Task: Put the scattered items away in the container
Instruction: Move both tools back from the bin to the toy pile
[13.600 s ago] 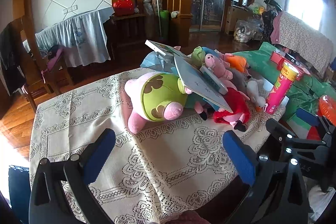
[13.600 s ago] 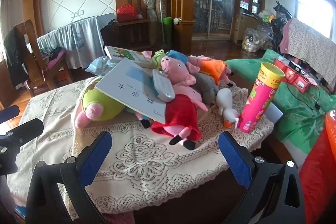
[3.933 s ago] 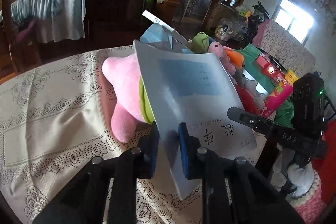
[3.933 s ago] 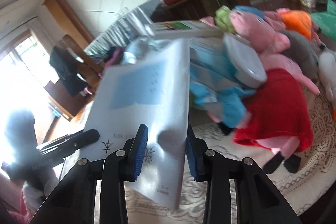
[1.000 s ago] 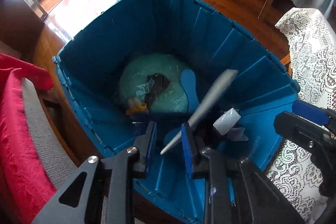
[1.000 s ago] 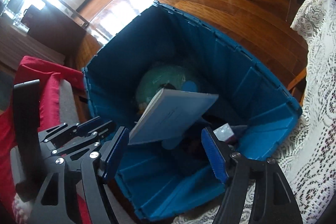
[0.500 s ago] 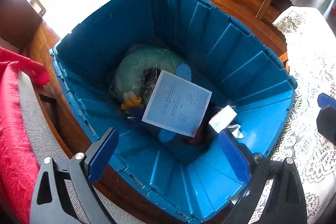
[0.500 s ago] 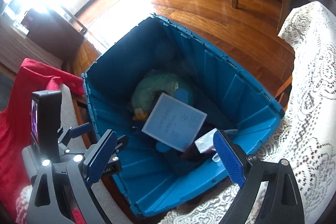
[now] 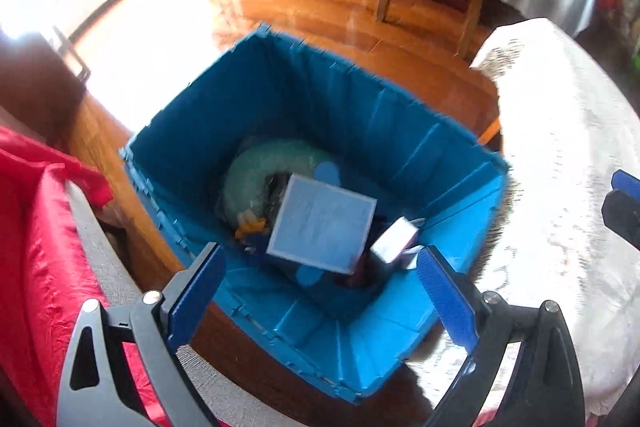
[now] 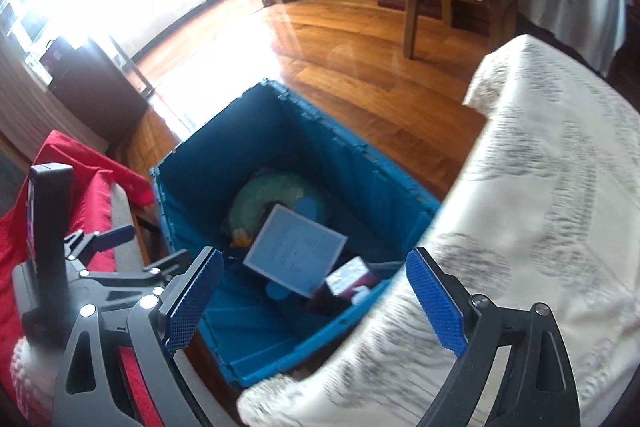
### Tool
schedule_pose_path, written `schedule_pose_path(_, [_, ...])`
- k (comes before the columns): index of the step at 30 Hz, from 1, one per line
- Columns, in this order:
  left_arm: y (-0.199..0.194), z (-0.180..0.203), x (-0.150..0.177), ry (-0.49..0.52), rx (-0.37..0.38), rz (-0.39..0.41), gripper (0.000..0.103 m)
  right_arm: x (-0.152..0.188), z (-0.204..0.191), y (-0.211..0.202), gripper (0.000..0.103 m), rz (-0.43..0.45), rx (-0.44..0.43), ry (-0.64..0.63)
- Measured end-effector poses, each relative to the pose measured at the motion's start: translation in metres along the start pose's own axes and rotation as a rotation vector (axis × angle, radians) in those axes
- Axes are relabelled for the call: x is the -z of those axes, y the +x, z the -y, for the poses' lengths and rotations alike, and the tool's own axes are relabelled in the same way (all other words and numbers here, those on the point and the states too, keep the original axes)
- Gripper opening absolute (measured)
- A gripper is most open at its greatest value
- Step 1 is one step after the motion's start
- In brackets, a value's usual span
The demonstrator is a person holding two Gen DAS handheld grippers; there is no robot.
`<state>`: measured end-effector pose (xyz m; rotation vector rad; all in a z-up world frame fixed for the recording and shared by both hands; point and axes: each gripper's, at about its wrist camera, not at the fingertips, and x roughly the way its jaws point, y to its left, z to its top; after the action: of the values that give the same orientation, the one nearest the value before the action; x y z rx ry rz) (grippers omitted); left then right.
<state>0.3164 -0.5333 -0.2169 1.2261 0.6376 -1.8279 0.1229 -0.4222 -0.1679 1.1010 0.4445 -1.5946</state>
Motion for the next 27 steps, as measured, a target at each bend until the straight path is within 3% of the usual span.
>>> schedule_pose_path(4, [-0.036, 0.048, -0.003, 0.069, 0.061, 0.069, 0.097, 0.016, 0.049, -0.053, 0.094, 0.043, 0.044, 0.081])
schedule_pose_path(6, [-0.053, 0.080, -0.005, 0.114, 0.081, 0.105, 0.097, 0.026, 0.081, -0.087, 0.094, 0.095, 0.046, 0.154])
schedule_pose_path(8, [-0.066, 0.113, -0.008, 0.171, 0.129, 0.124, 0.097, 0.036, 0.107, -0.117, 0.103, 0.141, 0.076, 0.202])
schedule_pose_path(11, [-0.083, 0.170, -0.010, 0.262, 0.204, 0.146, 0.097, 0.059, 0.154, -0.177, 0.103, 0.246, 0.145, 0.298])
schedule_pose_path(17, [-0.112, 0.298, -0.004, 0.454, 0.359, 0.154, 0.097, 0.123, 0.237, -0.275, 0.103, 0.389, 0.257, 0.483])
schedule_pose_path(23, [-0.145, 0.414, 0.020, 0.605, 0.461, 0.158, 0.097, 0.195, 0.312, -0.348, 0.103, 0.448, 0.349, 0.632])
schedule_pose_path(24, [-0.150, 0.433, 0.025, 0.629, 0.476, 0.162, 0.097, 0.208, 0.323, -0.361, 0.101, 0.457, 0.367, 0.646])
schedule_pose_path(25, [-0.155, 0.449, 0.030, 0.649, 0.486, 0.165, 0.097, 0.219, 0.333, -0.373, 0.091, 0.460, 0.388, 0.659])
schedule_pose_path(26, [-0.160, 0.465, 0.034, 0.669, 0.496, 0.167, 0.097, 0.229, 0.345, -0.383, 0.075, 0.466, 0.406, 0.680])
schedule_pose_path(27, [-0.164, 0.484, 0.039, 0.692, 0.501, 0.172, 0.097, 0.240, 0.356, -0.393, 0.071, 0.472, 0.425, 0.702])
